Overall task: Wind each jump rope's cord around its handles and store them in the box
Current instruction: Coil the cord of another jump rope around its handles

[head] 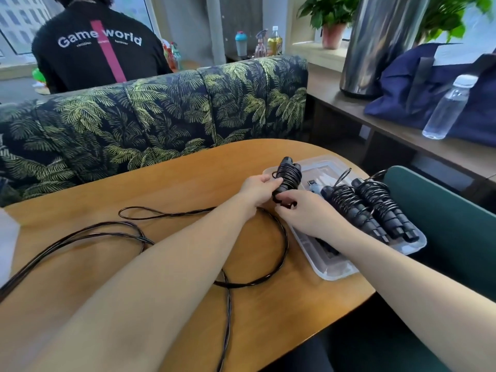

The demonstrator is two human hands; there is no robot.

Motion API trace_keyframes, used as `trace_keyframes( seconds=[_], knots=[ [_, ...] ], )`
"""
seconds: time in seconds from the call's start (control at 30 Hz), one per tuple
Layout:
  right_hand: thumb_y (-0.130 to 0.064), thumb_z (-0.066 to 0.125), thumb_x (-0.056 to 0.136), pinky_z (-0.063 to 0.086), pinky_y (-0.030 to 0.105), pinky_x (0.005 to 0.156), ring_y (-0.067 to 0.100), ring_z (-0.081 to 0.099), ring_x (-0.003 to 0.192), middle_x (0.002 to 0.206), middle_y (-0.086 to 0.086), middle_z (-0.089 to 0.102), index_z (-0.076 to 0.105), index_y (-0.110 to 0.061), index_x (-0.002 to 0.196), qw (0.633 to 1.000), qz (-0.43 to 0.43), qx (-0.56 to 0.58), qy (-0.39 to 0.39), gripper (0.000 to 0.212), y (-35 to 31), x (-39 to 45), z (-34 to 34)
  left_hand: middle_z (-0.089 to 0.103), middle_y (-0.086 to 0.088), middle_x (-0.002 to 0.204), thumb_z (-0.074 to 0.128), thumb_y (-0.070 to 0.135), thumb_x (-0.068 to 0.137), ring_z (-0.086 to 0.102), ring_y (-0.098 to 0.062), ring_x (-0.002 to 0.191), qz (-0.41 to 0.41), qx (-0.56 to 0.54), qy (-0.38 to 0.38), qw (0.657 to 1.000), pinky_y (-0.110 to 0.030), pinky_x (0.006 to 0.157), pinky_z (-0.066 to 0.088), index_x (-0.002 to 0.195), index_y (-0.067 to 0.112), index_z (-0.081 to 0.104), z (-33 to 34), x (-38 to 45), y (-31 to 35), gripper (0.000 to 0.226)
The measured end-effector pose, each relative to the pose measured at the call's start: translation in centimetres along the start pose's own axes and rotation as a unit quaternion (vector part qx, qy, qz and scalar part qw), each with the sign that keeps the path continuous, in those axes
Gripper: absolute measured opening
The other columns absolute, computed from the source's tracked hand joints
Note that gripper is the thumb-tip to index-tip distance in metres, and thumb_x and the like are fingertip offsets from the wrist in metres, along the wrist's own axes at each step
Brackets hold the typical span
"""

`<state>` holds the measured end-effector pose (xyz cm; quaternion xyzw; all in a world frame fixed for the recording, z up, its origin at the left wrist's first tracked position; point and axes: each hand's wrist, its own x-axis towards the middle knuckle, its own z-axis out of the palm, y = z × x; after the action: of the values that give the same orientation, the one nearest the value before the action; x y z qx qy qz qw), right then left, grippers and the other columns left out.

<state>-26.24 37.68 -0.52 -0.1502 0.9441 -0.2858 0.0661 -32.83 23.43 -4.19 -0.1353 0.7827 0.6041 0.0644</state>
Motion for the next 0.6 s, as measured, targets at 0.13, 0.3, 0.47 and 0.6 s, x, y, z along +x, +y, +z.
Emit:
trace_keyframes(
  seconds=[0.13, 0.3, 0.47, 0.6],
  knots=[
    [-0.035, 0.058, 0.090, 0.052, 0.037, 0.097, 0.015, 0.065, 0.105, 0.113, -0.007, 0.072, 0.070, -0.026, 0.119, 1.000, -0.012, 0.007, -0.019, 0.032, -0.7, -0.5, 1.3, 0.064, 0.002, 0.111, 0.056, 0.031, 0.103, 0.061, -0.019, 0.095, 0.043, 0.021, 0.030, 0.998, -0.038, 0.086, 0.056, 0.121, 0.022, 0.065, -2.4, -3.5, 0.2, 0.022],
    [-0.031, 0.062, 0.094, 0.046, 0.021, 0.078, -0.006, 0.057, 0.077, 0.120, -0.009, 0.069, 0.067, -0.027, 0.127, 0.994, -0.070, 0.030, -0.074, 0.034, -3.3, -1.2, 4.1, 0.068, 0.001, 0.110, 0.054, 0.021, 0.103, 0.064, -0.019, 0.099, 0.114, 0.124, 0.046, 0.985, -0.026, 0.072, 0.051, 0.104, 0.027, 0.069, -8.1, -8.7, -3.4, 0.017],
    [-0.035, 0.063, 0.094, 0.051, 0.026, 0.089, 0.007, 0.063, 0.104, 0.111, -0.013, 0.068, 0.068, -0.032, 0.119, 0.986, -0.107, 0.045, -0.122, 0.025, -7.5, -2.1, 7.4, 0.067, 0.010, 0.107, 0.056, 0.024, 0.102, 0.062, -0.008, 0.098, 0.117, 0.199, 0.078, 0.970, -0.019, 0.075, 0.048, 0.108, 0.031, 0.069, -14.5, -14.0, -8.7, 0.015],
    [-0.037, 0.064, 0.093, 0.054, 0.033, 0.093, 0.010, 0.064, 0.102, 0.104, -0.018, 0.066, 0.066, -0.040, 0.108, 0.978, -0.142, 0.035, -0.150, 0.015, -11.2, -2.7, 10.1, 0.063, 0.013, 0.109, 0.060, 0.018, 0.098, 0.062, -0.006, 0.101, 0.143, 0.226, 0.144, 0.953, -0.029, 0.094, 0.051, 0.100, 0.042, 0.065, -19.4, -17.9, -12.7, 0.024]
  ],
)
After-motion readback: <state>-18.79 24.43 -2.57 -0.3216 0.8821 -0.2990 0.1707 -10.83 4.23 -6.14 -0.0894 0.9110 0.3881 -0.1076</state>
